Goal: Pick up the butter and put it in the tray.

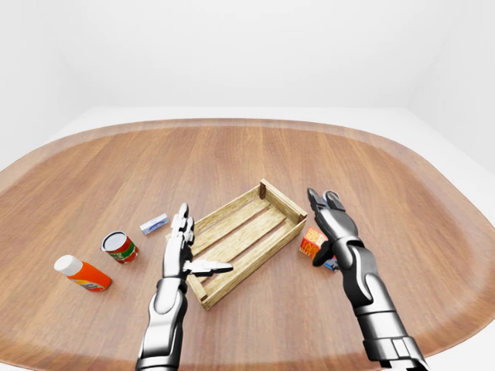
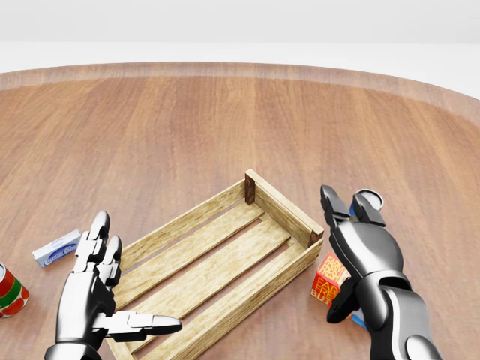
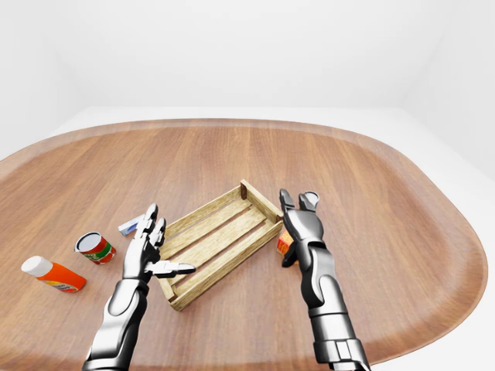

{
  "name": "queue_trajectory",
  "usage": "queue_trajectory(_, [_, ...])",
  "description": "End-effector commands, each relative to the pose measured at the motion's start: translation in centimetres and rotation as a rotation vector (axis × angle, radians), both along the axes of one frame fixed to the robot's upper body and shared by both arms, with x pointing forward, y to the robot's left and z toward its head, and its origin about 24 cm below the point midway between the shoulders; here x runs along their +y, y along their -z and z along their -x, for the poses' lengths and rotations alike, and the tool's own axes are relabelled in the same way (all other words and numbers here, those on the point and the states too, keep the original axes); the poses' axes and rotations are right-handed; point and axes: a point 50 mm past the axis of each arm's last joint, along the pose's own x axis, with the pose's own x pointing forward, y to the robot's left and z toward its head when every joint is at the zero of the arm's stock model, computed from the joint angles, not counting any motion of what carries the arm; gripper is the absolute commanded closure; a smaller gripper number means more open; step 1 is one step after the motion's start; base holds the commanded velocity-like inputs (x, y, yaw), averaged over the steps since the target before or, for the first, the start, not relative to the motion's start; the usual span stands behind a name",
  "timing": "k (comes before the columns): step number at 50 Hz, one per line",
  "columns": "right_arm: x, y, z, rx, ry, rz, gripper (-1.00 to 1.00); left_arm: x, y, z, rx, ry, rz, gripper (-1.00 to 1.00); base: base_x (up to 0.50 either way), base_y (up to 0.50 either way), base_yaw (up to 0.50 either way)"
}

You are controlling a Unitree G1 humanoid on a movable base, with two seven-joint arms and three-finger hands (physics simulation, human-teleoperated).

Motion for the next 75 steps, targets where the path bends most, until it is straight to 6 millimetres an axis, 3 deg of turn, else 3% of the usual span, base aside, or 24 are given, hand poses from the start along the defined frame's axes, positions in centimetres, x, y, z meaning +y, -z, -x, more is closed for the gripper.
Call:
queue_trajectory(1, [0.3, 0.5, 0.2, 0.039, -0.007, -0.019, -1.0, 0.1, 0.0, -0.1, -0.002, -0.002, 0.003, -1.0, 0.0, 0.0, 0.0])
queue_trajectory(11, [1.5, -0.3, -0.5, 0.037, -0.058, -0.018, -1.0, 0.3, -0.3, -0.1, -0.014, -0.004, 0.009, -1.0, 0.0, 0.0, 0.0])
queue_trajectory(19, [1.1, -0.6, -1.1, 0.038, -0.046, -0.017, -1.0, 0.4, -0.5, -0.1, -0.025, -0.003, 0.016, -1.0, 0.0, 0.0, 0.0])
queue_trajectory(28, [0.3, 0.0, -1.5, -0.015, 0.022, -0.125, -1.0, 0.5, -0.5, 0.0, -0.025, -0.004, 0.023, -1.0, 0.0, 0.0, 0.0])
queue_trajectory(33, [-0.1, -0.1, -1.8, -0.097, 0.102, -0.328, -1.0, 0.6, -0.5, 0.0, -0.026, -0.004, 0.025, -1.0, 0.0, 0.0, 0.0])
queue_trajectory(61, [-1.5, 5.0, -0.3, 0.024, 0.232, -0.356, -1.0, 0.7, -0.2, 0.0, -0.009, -0.004, 0.033, -1.0, 0.0, 0.0, 0.0])
queue_trajectory(75, [-2.8, 7.7, -0.7, 0.112, 0.371, -0.348, -0.99, 0.6, 0.0, 0.0, -0.003, -0.001, 0.036, -1.0, 0.0, 0.0, 0.0])
